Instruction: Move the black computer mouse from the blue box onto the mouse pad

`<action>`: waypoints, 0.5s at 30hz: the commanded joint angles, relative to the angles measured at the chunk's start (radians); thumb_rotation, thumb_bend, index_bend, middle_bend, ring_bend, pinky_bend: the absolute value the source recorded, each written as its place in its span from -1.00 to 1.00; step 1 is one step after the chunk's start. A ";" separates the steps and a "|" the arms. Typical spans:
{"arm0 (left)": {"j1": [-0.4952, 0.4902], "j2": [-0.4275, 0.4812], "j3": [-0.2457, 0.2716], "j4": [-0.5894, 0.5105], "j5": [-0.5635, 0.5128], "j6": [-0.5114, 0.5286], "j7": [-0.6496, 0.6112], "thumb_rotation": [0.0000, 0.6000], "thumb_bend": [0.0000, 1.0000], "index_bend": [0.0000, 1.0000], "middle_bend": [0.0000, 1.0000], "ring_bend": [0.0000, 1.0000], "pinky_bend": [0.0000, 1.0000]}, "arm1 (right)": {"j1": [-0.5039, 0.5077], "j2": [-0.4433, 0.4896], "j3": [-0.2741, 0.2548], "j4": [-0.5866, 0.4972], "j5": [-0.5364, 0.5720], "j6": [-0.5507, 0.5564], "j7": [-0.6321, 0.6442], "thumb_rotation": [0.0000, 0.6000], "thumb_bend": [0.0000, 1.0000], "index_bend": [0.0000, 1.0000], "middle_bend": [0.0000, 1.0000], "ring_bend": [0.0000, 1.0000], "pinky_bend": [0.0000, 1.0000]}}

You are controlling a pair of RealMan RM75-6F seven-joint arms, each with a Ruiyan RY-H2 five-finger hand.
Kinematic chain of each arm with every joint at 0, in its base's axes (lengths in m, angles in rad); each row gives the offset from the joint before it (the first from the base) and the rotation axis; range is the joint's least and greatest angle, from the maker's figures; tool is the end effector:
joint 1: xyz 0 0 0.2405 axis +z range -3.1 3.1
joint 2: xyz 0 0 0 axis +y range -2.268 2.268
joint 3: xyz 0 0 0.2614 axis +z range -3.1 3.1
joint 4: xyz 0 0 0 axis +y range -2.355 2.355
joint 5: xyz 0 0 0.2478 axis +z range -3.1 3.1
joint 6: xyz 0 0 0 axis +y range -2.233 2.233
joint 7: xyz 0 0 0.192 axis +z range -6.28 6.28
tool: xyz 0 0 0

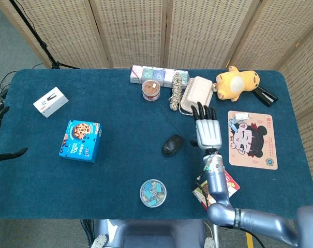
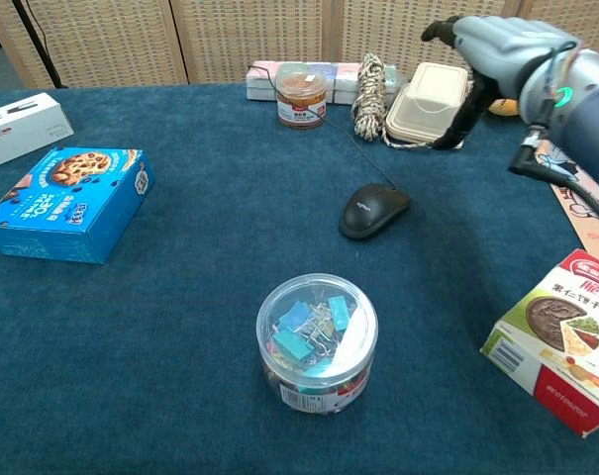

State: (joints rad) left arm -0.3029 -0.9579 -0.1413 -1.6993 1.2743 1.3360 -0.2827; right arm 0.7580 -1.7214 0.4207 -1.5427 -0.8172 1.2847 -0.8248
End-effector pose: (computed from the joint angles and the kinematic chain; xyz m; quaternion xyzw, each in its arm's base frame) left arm -0.2995 0.3227 0.1804 -0.5284 -0.4505 -0.4755 0.5402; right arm -0.0925 -0.4242 -0.0339 0.6209 -0.3769 0.3749 0.5761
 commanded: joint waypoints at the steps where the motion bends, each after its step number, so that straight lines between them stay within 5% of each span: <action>1: -0.011 0.007 -0.014 0.015 -0.022 -0.042 -0.026 1.00 -0.96 -1.00 -1.00 -1.00 -1.00 | 0.077 -0.115 0.024 0.130 0.016 -0.028 0.008 1.00 -1.00 -1.00 -1.00 -1.00 -1.00; 15: -0.015 0.018 -0.043 0.035 -0.043 -0.099 -0.077 1.00 -0.95 -1.00 -1.00 -1.00 -1.00 | 0.256 -0.346 0.063 0.519 0.029 -0.182 0.108 1.00 -1.00 -1.00 -1.00 -1.00 -1.00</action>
State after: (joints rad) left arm -0.3186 -0.9407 -0.1830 -1.6651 1.2325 1.2384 -0.3580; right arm 0.9795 -2.0308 0.4680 -1.0707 -0.7881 1.1320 -0.7432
